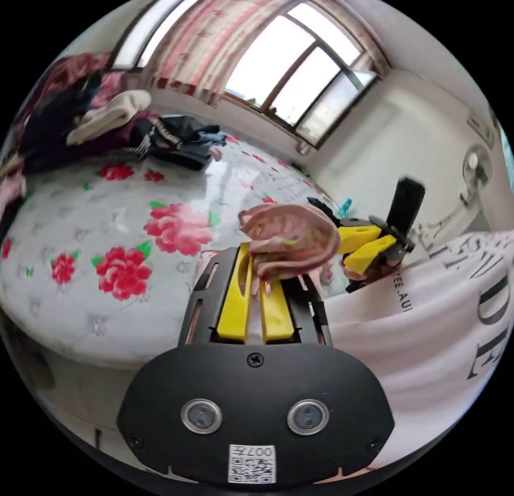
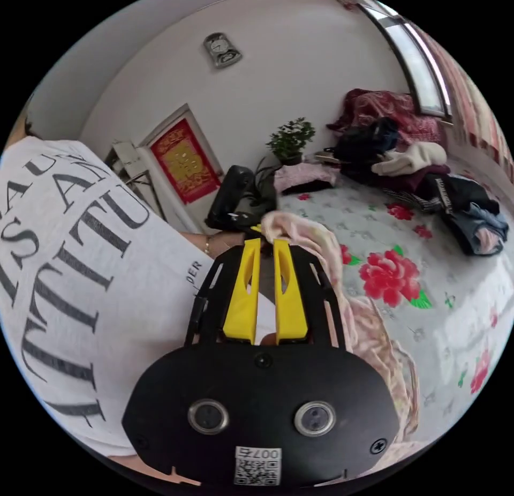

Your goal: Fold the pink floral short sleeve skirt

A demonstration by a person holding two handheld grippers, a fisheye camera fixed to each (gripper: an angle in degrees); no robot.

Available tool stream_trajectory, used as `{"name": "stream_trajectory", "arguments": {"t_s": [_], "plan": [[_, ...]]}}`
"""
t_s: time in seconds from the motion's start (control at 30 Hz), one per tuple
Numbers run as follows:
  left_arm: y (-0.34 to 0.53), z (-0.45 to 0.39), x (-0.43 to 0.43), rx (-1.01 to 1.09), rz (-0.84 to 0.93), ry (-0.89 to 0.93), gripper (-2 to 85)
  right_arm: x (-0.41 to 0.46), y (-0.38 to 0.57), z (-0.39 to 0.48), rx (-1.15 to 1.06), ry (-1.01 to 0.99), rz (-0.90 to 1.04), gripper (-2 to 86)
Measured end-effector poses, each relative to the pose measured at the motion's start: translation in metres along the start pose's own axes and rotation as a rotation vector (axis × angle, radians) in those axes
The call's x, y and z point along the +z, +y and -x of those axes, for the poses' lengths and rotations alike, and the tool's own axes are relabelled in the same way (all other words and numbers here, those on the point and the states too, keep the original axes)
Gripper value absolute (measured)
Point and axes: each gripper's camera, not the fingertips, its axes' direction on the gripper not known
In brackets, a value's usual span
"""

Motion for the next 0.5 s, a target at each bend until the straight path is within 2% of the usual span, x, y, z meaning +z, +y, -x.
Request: {"name": "stream_trajectory", "arguments": {"t_s": [0.07,0.13,0.2,0.3,0.4,0.5], "plan": [[0.009,0.045,-0.033,-0.178,-0.079,0.019,-0.7,-0.009,0.019,-0.021,0.146,0.119,-0.018,3.9],[0.013,0.070,-0.057,-0.242,-0.101,-0.015,-0.8,-0.024,0.047,-0.045,0.311,0.234,-0.040,4.5],[0.014,0.085,-0.079,-0.263,-0.110,-0.095,-0.9,-0.049,0.093,-0.073,0.556,0.426,-0.053,5.4],[0.010,0.104,-0.113,-0.287,-0.180,-0.120,-0.9,-0.076,0.142,-0.093,0.771,0.633,-0.032,6.9],[-0.001,0.119,-0.137,-0.328,-0.260,-0.119,-0.9,-0.084,0.165,-0.105,0.895,0.726,0.002,7.7],[-0.016,0.127,-0.147,-0.355,-0.292,-0.171,-0.9,-0.069,0.168,-0.122,0.933,0.725,0.007,7.7]]}}
